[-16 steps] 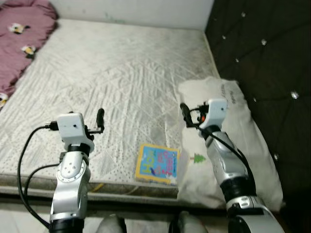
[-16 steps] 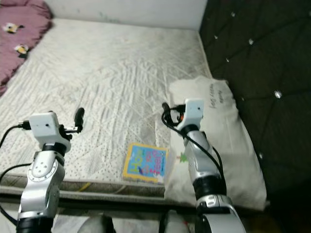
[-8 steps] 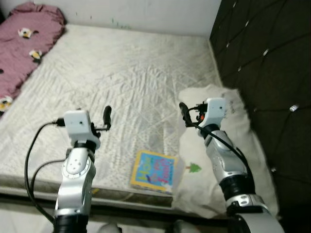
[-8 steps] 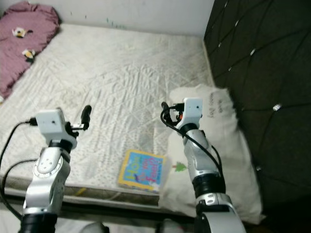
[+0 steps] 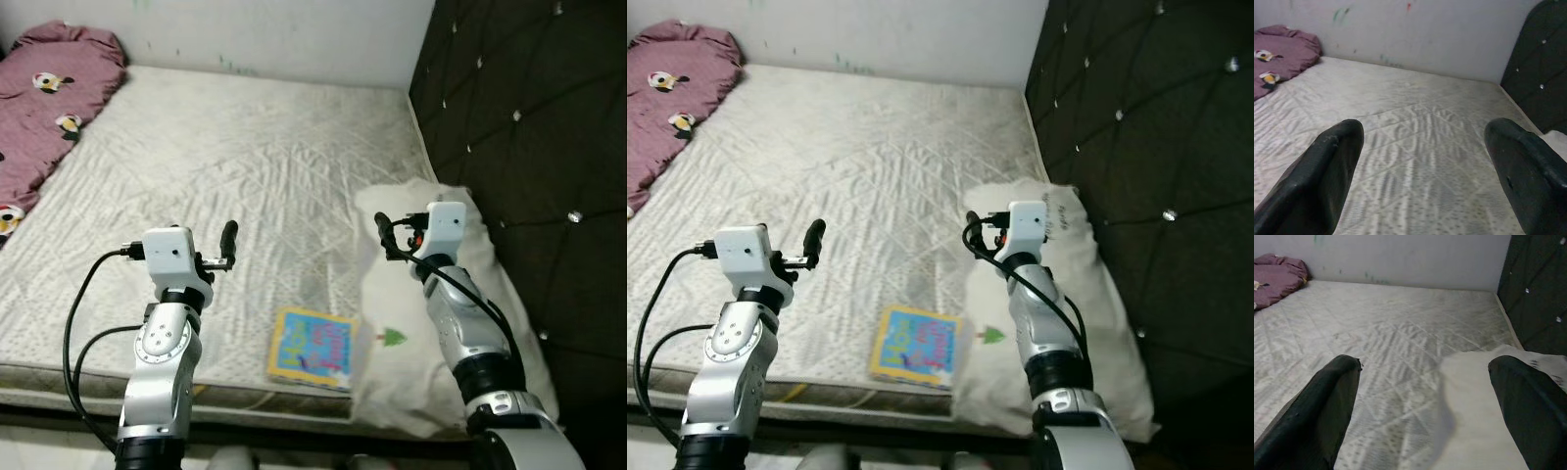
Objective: Clean up the room
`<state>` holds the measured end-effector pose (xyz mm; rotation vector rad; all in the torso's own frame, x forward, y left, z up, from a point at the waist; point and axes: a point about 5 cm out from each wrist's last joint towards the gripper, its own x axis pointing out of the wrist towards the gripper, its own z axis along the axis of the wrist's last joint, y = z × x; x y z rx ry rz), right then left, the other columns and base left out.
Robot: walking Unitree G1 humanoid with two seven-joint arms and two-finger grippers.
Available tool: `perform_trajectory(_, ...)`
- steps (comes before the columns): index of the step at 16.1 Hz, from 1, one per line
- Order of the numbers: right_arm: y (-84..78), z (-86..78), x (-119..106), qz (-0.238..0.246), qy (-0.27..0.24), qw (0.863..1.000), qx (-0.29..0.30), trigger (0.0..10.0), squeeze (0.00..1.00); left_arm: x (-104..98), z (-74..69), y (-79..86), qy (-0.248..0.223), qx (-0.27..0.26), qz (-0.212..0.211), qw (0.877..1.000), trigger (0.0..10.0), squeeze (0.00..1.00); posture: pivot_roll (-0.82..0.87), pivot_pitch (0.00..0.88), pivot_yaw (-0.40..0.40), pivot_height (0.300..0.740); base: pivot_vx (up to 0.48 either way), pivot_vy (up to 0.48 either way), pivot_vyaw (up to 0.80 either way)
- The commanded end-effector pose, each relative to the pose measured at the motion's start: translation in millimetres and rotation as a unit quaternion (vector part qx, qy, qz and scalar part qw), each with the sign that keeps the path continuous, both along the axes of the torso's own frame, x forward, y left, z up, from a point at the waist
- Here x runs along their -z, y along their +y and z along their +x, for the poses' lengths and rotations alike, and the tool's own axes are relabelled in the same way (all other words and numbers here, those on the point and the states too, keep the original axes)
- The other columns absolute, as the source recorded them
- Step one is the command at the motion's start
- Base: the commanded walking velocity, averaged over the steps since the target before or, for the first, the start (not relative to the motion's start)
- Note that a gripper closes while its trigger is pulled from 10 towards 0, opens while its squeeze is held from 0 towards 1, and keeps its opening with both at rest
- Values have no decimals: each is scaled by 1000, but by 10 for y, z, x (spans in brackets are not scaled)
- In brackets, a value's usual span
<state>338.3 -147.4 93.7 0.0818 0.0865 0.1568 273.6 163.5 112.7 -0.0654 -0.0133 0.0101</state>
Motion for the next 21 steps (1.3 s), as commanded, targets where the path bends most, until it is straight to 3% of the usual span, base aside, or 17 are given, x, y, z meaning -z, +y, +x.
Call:
perform_trajectory(1, 65, 9, 19, 2, 10, 1000, -4, 10000, 0, -4, -16, 53, 1, -9, 1, 1000, 10000, 0, 6, 0, -56, 740, 0, 480, 0)
perform_trajectory(7, 100, 21, 17, 2, 9, 1000, -11, 10000, 0, -21, 18, 48, 1, -8, -2, 1000, 10000, 0, 1, 0, -47, 740, 0, 480, 0)
perform_trajectory(10, 72, 8, 9, -2, 3, 1000, -6, 10000, 0, -27, 33, 138, -1, -33, -1, 999, 10000, 0, -13, 0, -39, 740, 0, 480, 0)
perform_trajectory(14, 57, 1, 19, -5, 5, 1000, -10, 10000, 0, 17, -64, 197, 7, -38, 6, 999, 10000, 0, -7, 0, -45, 740, 0, 480, 0)
perform_trajectory(21, 100, 21, 23, -11, 9, 1000, -19, 10000, 0, 14, -33, 151, 8, -41, 2, 999, 10000, 0, 2, 0, -48, 740, 0, 480, 0)
